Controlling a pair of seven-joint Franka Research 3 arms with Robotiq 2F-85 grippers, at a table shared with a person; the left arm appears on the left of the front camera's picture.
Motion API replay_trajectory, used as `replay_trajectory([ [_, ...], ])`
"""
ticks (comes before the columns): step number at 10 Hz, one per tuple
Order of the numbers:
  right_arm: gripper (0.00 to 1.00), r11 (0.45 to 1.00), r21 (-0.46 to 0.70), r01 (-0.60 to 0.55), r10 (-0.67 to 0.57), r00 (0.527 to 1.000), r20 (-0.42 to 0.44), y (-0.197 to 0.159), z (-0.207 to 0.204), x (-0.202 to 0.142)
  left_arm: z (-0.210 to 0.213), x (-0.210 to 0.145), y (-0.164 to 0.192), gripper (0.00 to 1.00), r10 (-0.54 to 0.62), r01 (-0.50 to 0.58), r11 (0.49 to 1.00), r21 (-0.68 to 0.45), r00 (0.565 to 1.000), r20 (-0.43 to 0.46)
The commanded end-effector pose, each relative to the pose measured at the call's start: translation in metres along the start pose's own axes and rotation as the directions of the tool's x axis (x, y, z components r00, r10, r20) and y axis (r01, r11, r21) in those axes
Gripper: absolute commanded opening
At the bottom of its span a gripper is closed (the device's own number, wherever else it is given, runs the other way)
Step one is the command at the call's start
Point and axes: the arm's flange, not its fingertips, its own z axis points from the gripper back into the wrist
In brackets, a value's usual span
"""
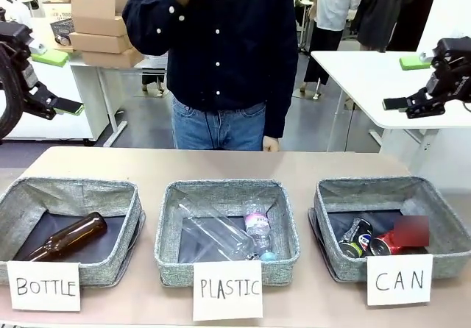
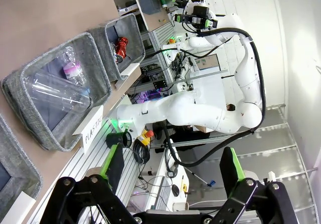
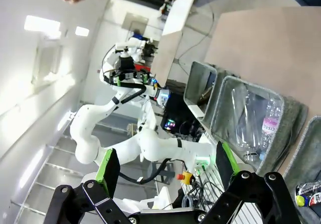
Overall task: Sort the can waste into the basket.
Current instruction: Pick up the can waste from the table and place it in the right Fabric basket.
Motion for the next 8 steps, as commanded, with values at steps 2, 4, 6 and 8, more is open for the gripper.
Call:
replay_trajectory([
  [2, 1.0, 1.0, 0.005, -0.019, 0.019, 1.0, -0.007, -0.0004, 0.0034, 0.0018, 0.0004, -0.0028, -0.0013, 1.0, -0.004, 0.004, 1.0, 0.002, 1.0, -0.007],
  [4, 1.0, 1.0, 0.005, -0.019, 0.019, 1.0, -0.007, -0.0004, 0.0034, 0.0018, 0.0004, -0.0028, -0.0013, 1.0, -0.004, 0.004, 1.0, 0.002, 1.0, -0.007],
  [6, 1.0, 1.0, 0.005, -0.019, 0.019, 1.0, -0.007, -0.0004, 0.0034, 0.0018, 0.0004, -0.0028, -0.0013, 1.0, -0.004, 0.004, 1.0, 0.002, 1.0, -0.007],
  [8, 1.0, 1.0, 0.005, -0.019, 0.019, 1.0, -0.007, -0.0004, 0.0034, 0.0018, 0.0004, -0.0028, -0.0013, 1.0, -0.004, 0.004, 1.0, 0.002, 1.0, -0.007],
])
